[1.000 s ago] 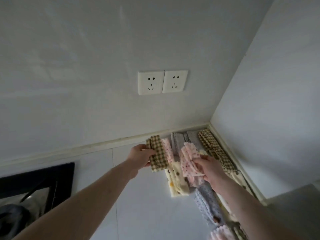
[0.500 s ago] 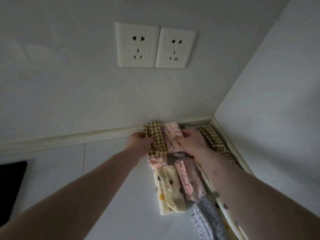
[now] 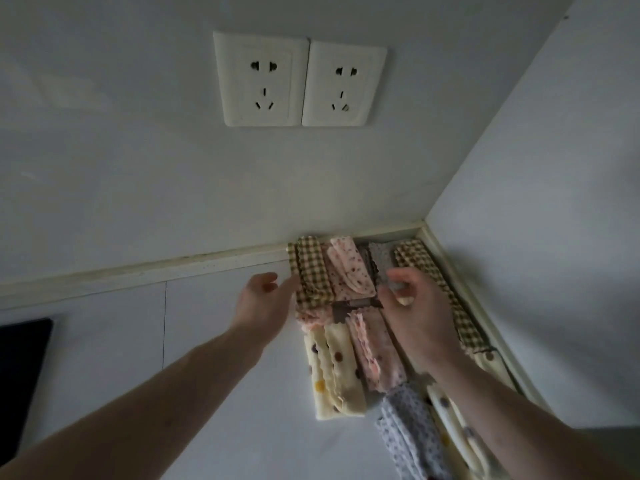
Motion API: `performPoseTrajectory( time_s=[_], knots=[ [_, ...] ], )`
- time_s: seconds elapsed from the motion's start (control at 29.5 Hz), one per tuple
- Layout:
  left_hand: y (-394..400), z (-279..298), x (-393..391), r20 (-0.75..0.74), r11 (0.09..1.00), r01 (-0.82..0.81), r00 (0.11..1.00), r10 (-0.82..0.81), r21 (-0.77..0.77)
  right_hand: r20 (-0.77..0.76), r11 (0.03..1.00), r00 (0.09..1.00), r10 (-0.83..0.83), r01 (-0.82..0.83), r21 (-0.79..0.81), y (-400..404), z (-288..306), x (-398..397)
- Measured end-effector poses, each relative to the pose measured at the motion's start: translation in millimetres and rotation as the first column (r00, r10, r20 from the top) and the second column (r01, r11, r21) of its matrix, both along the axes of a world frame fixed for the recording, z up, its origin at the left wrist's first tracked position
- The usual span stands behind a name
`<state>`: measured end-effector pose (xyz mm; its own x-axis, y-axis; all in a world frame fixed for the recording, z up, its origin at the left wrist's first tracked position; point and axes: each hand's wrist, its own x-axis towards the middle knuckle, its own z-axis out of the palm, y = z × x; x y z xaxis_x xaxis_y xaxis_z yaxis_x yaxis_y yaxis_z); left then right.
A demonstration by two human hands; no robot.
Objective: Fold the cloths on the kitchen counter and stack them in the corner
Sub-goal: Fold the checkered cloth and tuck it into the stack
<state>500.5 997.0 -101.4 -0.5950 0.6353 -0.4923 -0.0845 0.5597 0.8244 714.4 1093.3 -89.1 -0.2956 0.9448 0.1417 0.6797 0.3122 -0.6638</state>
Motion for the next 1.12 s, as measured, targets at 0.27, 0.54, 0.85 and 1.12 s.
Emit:
performPoseTrajectory(
  time_s=[0.27, 0.54, 0.85, 1.12],
  knots=[
    [-58, -5, 56, -0.120, 0.905, 0.292, 0.932, -0.342, -0.309, 0.306, 0.961, 0.947, 0.101, -0.014, -0.275, -40, 1, 44],
    [-44, -7, 88, -0.005, 0.936, 0.221, 0.973, -0.231, -0.273, 0.369, 0.900, 0.924, 0.101, 0.074, -0.430, -51, -4, 26],
    [-46, 44, 71, 0.085, 0.955, 0.294, 0.951, -0.297, 0.037, -0.164, 0.715, 0.944, -0.286, 0.097, -0.692, -16, 33, 51],
    [90, 64, 72, 0.092, 0.954, 0.289, 0.951, -0.296, 0.085, -0.154, 0.860, 0.925, -0.347, 0.249, -0.445, 82, 44, 67]
  ],
)
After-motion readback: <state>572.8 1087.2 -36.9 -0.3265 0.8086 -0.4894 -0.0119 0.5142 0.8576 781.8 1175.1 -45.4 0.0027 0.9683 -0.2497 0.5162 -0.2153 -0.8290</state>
